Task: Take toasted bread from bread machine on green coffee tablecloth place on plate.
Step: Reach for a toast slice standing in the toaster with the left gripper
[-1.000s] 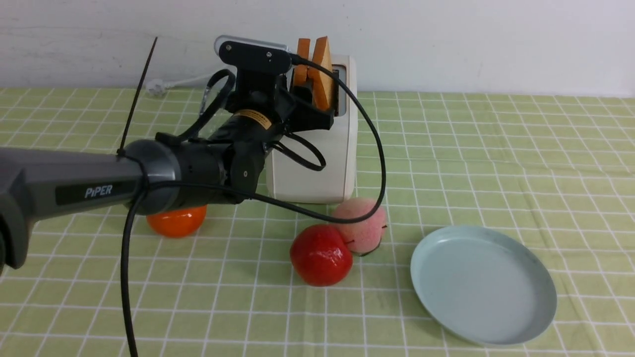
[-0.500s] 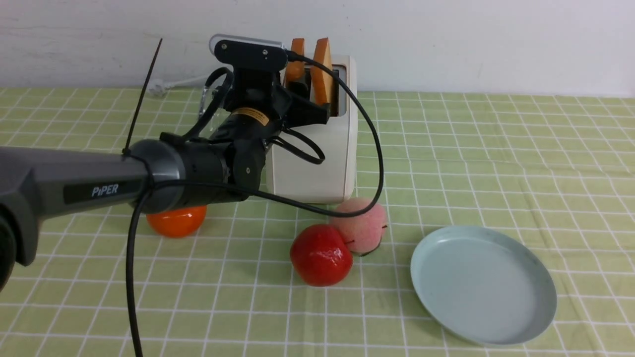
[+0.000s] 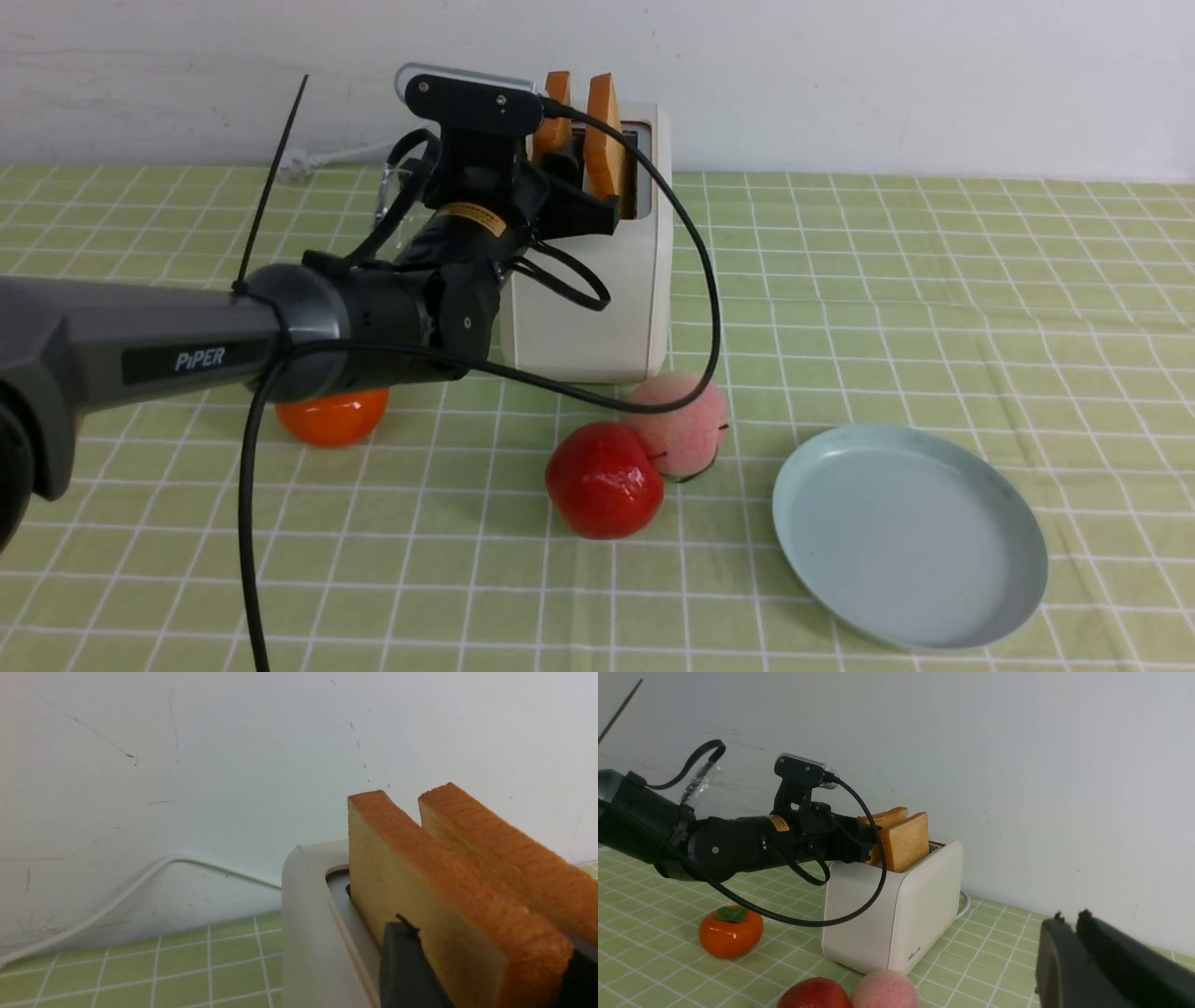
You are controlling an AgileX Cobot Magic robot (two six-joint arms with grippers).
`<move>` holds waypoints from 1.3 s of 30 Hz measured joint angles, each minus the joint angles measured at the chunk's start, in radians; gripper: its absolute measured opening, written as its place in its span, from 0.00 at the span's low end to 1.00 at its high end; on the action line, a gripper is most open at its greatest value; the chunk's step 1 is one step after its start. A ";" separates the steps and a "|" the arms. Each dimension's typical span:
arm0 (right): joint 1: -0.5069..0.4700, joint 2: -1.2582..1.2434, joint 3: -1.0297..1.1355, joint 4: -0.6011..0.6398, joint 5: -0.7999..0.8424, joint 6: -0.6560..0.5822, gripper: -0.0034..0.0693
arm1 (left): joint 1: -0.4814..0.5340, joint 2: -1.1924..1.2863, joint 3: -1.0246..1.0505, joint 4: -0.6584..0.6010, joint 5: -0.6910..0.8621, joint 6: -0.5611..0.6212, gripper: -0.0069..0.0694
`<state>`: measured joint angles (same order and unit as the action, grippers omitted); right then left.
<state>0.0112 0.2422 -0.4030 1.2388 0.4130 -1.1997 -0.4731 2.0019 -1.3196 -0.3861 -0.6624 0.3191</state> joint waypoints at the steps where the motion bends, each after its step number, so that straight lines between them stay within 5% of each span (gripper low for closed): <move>1: 0.000 0.000 0.000 0.000 0.000 0.000 0.12 | 0.000 0.000 0.000 0.002 -0.001 0.000 0.51; 13: 0.000 0.000 0.000 0.000 0.005 0.000 0.12 | 0.032 0.000 0.000 0.064 0.003 -0.109 0.40; 25: 0.000 0.000 0.000 0.002 0.022 0.000 0.12 | 0.032 0.000 -0.006 0.096 0.030 -0.148 0.39; 32: 0.000 0.000 0.000 0.001 0.023 0.000 0.13 | 0.032 0.000 -0.007 0.116 0.039 -0.266 0.21; 39: 0.000 0.000 0.000 0.001 0.023 0.000 0.13 | 0.035 -0.006 -0.008 0.165 0.050 -0.281 0.21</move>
<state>0.0112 0.2422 -0.4030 1.2397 0.4357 -1.1997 -0.4382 1.9958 -1.3276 -0.2216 -0.6128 0.0378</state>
